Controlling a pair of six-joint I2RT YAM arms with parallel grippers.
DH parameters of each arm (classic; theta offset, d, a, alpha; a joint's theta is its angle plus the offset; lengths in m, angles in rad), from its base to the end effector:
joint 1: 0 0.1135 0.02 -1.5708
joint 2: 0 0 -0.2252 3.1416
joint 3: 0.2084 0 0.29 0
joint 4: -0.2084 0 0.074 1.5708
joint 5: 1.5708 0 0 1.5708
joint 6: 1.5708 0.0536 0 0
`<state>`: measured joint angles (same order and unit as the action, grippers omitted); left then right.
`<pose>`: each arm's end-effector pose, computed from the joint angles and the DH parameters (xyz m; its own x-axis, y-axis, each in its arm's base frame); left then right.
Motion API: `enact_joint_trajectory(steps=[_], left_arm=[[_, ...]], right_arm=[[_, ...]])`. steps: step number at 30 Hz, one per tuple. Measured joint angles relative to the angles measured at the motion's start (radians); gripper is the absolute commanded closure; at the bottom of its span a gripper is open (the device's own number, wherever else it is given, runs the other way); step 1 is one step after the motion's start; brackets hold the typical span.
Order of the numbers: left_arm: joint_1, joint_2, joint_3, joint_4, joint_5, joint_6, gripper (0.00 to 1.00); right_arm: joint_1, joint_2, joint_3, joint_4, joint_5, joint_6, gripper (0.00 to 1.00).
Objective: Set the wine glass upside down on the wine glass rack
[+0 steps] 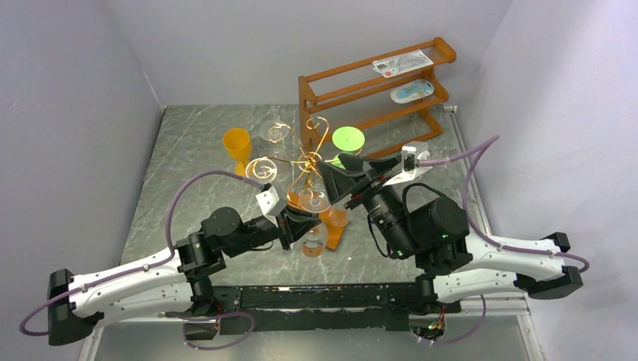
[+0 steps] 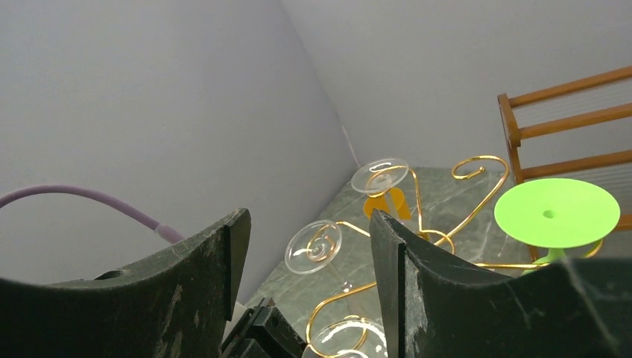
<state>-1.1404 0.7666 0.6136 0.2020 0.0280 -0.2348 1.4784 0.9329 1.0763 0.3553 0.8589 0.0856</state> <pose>0.1133 -0.2503 0.2920 -0.1942 -0.1344 -0.9717 0.8996 0.3705 -0.2310 0.0638 0.2490 0.4465 -0.0064 0.5363 -0.8440 -0.5907 0.6790 0.4359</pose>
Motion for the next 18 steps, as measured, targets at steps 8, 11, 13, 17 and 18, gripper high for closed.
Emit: enact_joint_trajectory(steps=[8,11,13,17,18], left_arm=[[-0.056,0.018,-0.022,0.065,-0.134,0.026,0.95],[-0.062,0.032,-0.022,0.080,-0.163,0.027,0.95],[-0.065,0.039,-0.022,0.090,-0.187,0.025,0.95],[-0.068,0.041,-0.022,0.095,-0.241,0.009,0.95],[-0.068,0.041,-0.022,0.095,-0.259,0.003,0.95]], right_arm=[[0.000,0.029,0.087,-0.220,-0.006,0.117,0.37],[0.000,0.045,0.101,-0.288,-0.016,0.152,0.37],[0.000,0.060,0.109,-0.328,-0.024,0.171,0.37],[0.000,0.086,0.113,-0.385,-0.040,0.196,0.36],[0.000,0.090,0.113,-0.392,-0.043,0.203,0.37]])
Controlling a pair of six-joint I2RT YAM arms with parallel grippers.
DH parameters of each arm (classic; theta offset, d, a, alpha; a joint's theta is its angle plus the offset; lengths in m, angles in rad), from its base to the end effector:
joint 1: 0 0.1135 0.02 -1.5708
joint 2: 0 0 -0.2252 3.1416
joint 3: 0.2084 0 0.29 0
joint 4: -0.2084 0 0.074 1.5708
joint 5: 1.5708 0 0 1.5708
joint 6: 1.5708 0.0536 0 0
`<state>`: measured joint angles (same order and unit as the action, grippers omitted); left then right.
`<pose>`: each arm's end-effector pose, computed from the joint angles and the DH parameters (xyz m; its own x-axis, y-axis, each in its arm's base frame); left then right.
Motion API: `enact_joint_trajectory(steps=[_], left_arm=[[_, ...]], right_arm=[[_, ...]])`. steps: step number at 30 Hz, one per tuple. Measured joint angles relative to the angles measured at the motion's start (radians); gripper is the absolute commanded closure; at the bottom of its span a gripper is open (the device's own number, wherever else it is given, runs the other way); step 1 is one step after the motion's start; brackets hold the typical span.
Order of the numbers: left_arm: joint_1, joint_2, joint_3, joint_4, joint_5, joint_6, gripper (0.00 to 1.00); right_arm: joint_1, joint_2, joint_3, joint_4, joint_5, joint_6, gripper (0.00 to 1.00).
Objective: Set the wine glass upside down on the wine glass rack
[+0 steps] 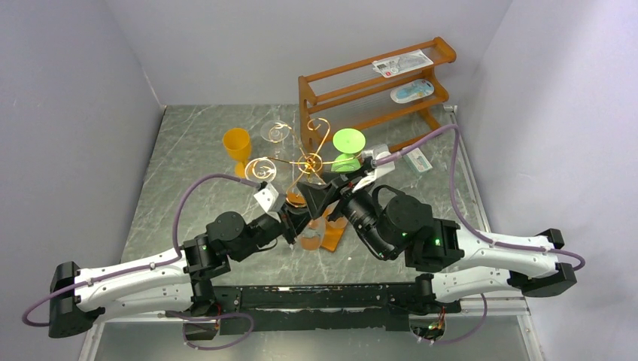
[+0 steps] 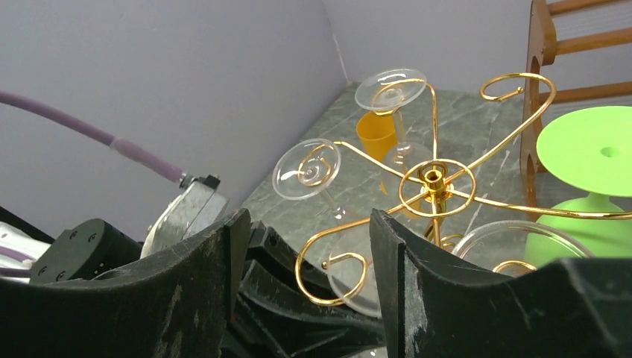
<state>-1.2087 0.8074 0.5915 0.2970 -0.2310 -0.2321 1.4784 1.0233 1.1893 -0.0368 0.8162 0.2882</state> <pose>0.1107 -0.2575 0.2843 -0.1629 -0.2021 -0.9657 0.8138 0.5258 -0.2473 0.0649 0.2777 0.4261 -0.1635 0.3454 -0.9241 -0.5934 0.7139 0.3719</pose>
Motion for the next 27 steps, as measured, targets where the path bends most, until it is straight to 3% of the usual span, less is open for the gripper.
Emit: enact_joint_trajectory(steps=[15,27], left_arm=[[0.002,-0.050,-0.070,0.052,-0.151,-0.053,0.95],[0.002,-0.136,-0.150,0.146,-0.126,-0.004,0.95]], right_arm=[[0.000,-0.018,-0.001,-0.014,-0.005,0.030,0.37],[0.000,-0.026,-0.008,-0.002,-0.004,0.030,0.37]])
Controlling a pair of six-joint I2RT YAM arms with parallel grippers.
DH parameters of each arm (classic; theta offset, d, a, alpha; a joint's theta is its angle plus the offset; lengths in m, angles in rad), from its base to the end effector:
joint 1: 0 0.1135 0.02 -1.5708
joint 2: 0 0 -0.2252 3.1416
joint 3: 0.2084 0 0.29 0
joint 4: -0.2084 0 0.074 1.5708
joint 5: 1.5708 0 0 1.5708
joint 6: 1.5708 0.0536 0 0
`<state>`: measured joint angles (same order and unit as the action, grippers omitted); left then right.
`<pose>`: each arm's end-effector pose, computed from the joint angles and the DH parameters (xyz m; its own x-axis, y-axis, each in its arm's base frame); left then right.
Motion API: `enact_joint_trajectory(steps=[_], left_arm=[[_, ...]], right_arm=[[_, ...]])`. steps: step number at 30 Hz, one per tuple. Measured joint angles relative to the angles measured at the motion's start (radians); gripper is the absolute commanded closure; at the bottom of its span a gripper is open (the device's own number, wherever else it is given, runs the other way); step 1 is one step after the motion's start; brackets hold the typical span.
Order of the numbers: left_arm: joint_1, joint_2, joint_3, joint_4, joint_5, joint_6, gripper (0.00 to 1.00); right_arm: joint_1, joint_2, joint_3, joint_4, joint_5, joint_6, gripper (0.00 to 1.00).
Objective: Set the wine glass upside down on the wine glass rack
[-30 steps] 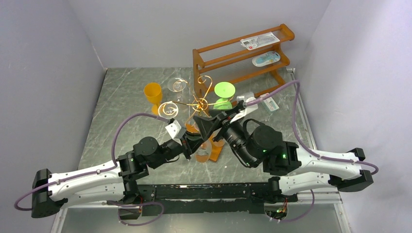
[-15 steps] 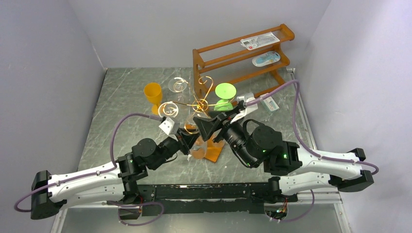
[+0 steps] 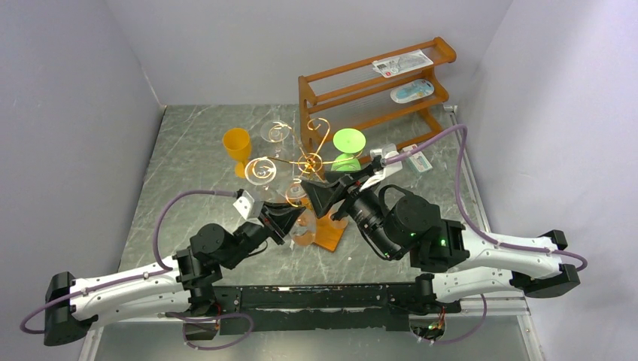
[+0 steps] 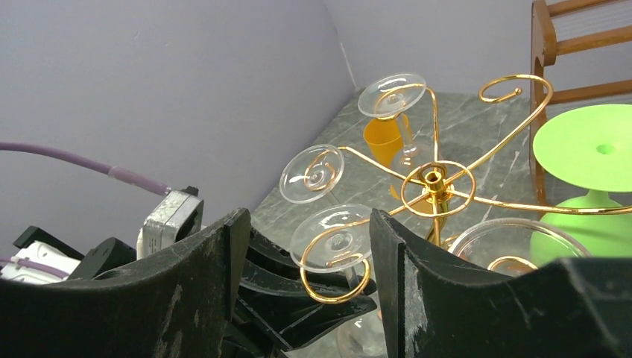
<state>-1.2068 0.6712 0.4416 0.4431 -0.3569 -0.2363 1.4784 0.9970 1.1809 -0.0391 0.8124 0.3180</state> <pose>0.1083 -0.2316 0.2737 -0.1032 -0.3453 -0.9328 0.7508 0.5882 -0.3008 0.0642 0.2707 0.4295 -0.1808 0.3800 -0.9072 -0.5917 0.6948 0.4089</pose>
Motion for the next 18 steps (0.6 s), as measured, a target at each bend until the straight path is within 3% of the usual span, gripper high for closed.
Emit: enact_joint_trajectory(steps=[18], left_arm=[[0.000,-0.073,-0.046,0.069,0.169,0.130,0.95]], right_arm=[[0.000,-0.008,-0.027,0.019,0.011,0.000,0.37]])
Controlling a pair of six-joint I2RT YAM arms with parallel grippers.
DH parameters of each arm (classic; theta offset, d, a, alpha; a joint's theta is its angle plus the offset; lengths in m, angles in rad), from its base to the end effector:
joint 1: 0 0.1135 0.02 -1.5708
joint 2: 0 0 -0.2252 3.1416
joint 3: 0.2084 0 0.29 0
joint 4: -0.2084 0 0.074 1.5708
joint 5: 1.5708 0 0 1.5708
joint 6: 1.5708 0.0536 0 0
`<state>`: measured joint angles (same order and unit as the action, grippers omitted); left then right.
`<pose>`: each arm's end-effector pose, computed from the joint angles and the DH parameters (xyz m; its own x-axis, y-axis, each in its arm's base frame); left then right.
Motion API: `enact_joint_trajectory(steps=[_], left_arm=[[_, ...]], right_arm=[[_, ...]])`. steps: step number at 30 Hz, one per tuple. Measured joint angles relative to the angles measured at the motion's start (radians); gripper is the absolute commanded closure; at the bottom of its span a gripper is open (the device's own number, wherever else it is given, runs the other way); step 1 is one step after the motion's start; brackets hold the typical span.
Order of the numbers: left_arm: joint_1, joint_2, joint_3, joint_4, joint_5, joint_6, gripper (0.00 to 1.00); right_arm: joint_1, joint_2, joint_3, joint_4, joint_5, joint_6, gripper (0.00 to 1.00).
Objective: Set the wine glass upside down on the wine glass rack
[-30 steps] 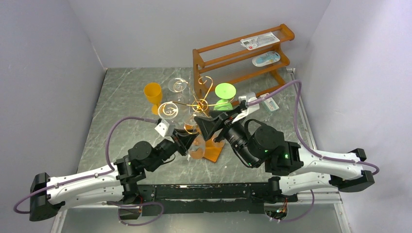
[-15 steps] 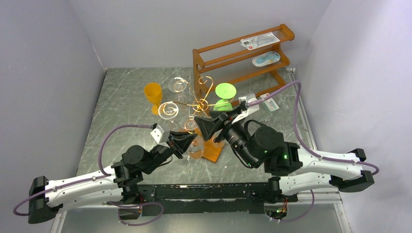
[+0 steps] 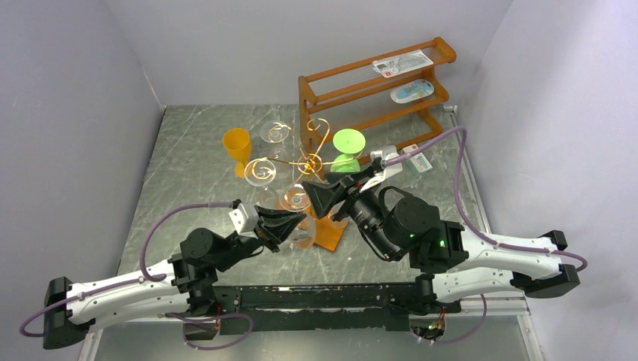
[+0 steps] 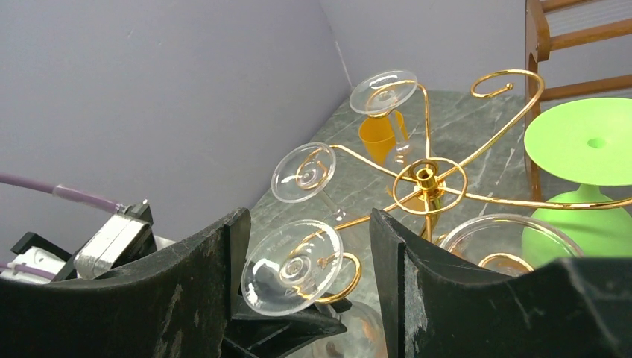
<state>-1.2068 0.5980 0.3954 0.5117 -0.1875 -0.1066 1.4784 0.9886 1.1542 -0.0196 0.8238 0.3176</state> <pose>0.0964 -0.2250 0.2805 0.0167 -0.3375 -0.9412 0.8616 0.4825 -0.1577 0.0646 0.2706 0.4236 -0.1776 0.3829 -0.9065 -0.5833 0.7010 0.4104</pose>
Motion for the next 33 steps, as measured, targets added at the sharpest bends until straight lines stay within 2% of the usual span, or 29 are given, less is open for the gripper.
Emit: enact_joint_trajectory(steps=[5,10,12,17,21,27,33], left_arm=[[0.001,0.014,0.000,-0.003,0.057,0.031,0.95],[0.004,0.109,0.061,-0.066,0.031,0.032,0.94],[0.005,0.146,0.096,-0.087,0.022,0.030,0.86],[0.003,0.165,0.113,-0.112,0.003,0.013,0.55],[0.003,0.130,0.105,-0.138,-0.012,-0.010,0.38],[0.003,0.000,0.092,-0.232,0.011,-0.033,0.27],[-0.003,-0.129,0.135,-0.461,0.101,-0.039,0.27]], right_arm=[[0.000,-0.002,-0.003,0.000,0.003,0.000,0.37],[0.000,-0.006,-0.004,0.000,0.003,0.000,0.37],[0.000,-0.007,-0.004,0.000,0.003,0.001,0.36],[0.000,-0.015,-0.006,0.000,0.003,0.003,0.37],[0.000,-0.023,-0.006,0.000,0.003,0.008,0.37],[0.000,-0.026,-0.006,0.000,0.004,0.008,0.37],[0.000,-0.026,-0.006,0.001,0.008,-0.006,0.37]])
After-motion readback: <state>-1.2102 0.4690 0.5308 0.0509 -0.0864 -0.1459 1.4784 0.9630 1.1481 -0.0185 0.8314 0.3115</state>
